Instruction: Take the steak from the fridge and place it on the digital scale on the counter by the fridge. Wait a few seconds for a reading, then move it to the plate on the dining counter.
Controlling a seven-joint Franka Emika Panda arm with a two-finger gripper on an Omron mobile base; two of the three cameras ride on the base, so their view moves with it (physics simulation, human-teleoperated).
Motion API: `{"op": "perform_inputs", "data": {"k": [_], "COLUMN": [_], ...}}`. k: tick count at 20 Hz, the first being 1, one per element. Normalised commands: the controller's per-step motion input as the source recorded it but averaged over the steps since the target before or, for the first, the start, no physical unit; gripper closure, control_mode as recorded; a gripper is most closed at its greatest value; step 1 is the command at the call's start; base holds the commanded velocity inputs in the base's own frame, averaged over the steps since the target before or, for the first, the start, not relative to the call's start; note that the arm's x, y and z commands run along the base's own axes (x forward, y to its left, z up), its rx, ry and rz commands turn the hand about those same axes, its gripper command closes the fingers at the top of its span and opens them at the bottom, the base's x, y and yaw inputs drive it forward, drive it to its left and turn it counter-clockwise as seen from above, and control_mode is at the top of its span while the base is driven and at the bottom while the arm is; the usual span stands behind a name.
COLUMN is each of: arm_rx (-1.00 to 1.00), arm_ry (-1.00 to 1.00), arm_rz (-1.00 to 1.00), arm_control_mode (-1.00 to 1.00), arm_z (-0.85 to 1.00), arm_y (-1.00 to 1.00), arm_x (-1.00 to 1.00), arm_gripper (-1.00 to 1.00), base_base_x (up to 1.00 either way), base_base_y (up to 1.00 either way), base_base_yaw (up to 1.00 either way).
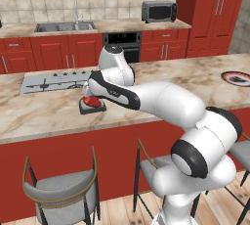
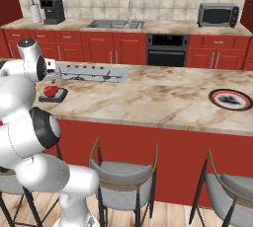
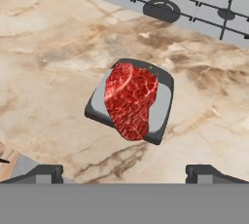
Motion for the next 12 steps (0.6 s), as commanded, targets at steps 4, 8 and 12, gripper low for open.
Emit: {"op": "perform_inputs", "data": {"k": [4,8,12], "arm_rx": [0.00,0.00,0.00], "arm_ry": [0.00,0.00,0.00], "arm_rz": [-0.01,-0.01,-0.01], "arm_control_mode": [-1.00,-1.00,-1.00], "arm_z": [0.00,0.00,0.00], "arm_y": [0.00,0.00,0.00], "arm_x": [0.00,0.00,0.00], "arm_gripper": [-1.00,-1.00,-1.00], "base_base_x": [0.00,0.00,0.00], "base_base_y": [0.00,0.00,0.00], "base_base_yaw": [0.00,0.00,0.00]}}
